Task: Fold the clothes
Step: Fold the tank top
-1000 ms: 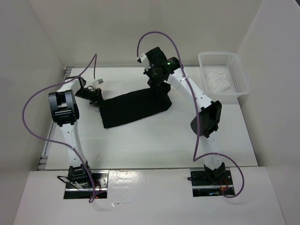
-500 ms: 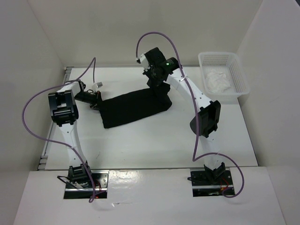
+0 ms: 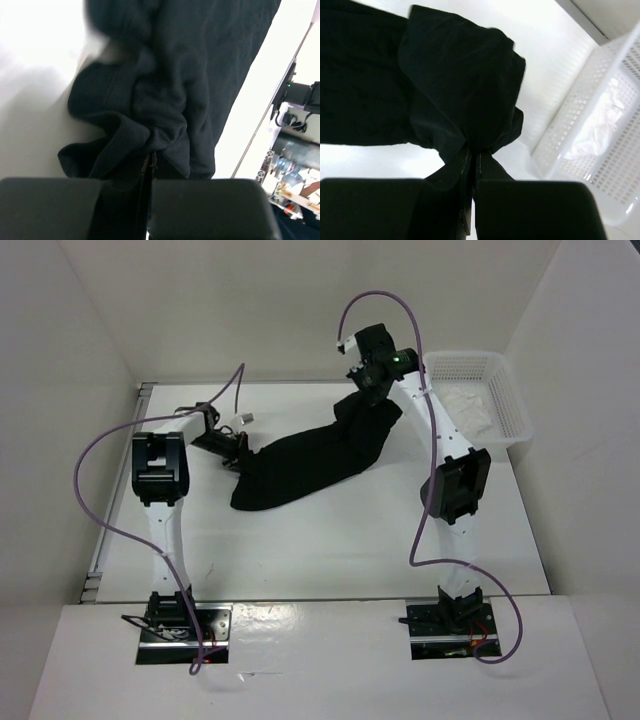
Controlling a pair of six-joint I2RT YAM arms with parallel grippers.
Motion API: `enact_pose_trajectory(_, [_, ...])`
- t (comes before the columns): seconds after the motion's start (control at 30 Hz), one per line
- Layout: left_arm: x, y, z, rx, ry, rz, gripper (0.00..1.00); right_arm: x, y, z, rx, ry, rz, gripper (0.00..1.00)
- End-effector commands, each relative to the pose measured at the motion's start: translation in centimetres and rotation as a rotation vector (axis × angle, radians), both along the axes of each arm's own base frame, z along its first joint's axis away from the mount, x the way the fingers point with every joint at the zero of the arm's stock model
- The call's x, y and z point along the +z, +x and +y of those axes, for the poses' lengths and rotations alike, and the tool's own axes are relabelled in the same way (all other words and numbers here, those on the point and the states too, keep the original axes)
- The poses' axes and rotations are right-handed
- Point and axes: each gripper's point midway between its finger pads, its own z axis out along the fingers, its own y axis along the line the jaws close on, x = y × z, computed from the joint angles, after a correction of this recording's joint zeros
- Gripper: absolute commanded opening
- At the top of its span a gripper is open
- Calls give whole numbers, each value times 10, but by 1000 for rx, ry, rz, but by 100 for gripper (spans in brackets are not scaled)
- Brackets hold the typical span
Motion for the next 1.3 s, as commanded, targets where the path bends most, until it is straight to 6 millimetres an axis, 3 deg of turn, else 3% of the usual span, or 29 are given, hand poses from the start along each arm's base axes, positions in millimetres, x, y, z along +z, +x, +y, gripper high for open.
enact_pose_trajectory(0.0, [-26,9,-11,-37,67,-23,3,47,13,-12,-28,22,-149,0])
enact_pose_trajectory(0.3, [-34,18,-30,-69,106,-23,2,56,35,-45,-94,-15,-204,0])
enact_pose_trajectory(0.37, [-33,19,-44,-91,105,-28,2,56,40,-56,-115,-16,-207,0])
enact_pose_trajectory(0.53, [-44,17,-59,-117,125,-1,1,60,46,-68,-160,-41,-237,0])
enact_pose_trajectory(0.77, [-43,21,-78,-151,125,-1,0,63,55,-82,-202,-67,-264,0])
enact_pose_trajectory(0.83, [-43,21,-78,-151,125,-1,0,63,54,-78,-189,-44,-259,0])
enact_pose_trajectory(1.03, [-36,17,-72,-140,135,-13,0,52,42,-27,-85,-19,-216,0])
enact_pose_trajectory(1.27, [-25,24,-37,-61,135,-22,0,41,29,11,-7,-3,-180,0])
